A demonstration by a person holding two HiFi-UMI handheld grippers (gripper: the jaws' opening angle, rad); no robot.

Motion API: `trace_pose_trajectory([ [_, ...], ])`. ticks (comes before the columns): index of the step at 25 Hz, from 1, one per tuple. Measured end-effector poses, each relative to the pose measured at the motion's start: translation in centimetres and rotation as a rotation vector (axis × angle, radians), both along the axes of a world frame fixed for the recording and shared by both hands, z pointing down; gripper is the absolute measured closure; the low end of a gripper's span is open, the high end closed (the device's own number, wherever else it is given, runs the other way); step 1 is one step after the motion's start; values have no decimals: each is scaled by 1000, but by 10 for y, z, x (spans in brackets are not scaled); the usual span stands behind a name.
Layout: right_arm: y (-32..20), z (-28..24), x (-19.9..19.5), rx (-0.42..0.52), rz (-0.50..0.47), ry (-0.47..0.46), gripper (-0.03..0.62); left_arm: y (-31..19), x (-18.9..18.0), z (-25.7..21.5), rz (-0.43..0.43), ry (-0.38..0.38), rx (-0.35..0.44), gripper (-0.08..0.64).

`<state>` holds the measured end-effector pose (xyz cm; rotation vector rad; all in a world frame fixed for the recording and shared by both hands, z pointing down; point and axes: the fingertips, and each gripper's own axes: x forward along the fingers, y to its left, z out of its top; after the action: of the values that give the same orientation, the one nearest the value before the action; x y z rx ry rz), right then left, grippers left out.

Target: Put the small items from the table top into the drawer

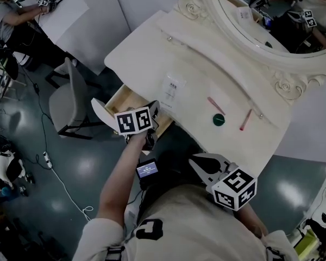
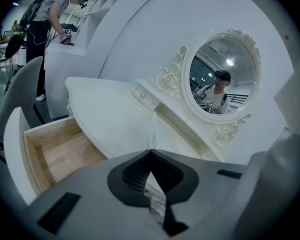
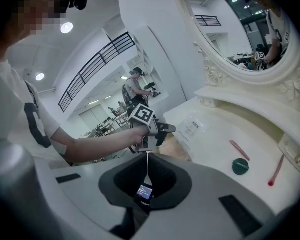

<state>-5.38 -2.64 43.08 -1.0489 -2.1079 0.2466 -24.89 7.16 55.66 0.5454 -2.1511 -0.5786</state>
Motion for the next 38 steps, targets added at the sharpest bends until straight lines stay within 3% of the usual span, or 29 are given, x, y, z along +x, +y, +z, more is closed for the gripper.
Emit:
trace_pose_trajectory([
  [20,24,-14,-3,4,-18,-34,565,30,13,-16,56,-27,-62,503],
  [38,69,-15,-3,82,-51,-34,565,73,16,-27,85,-46,-18,503],
])
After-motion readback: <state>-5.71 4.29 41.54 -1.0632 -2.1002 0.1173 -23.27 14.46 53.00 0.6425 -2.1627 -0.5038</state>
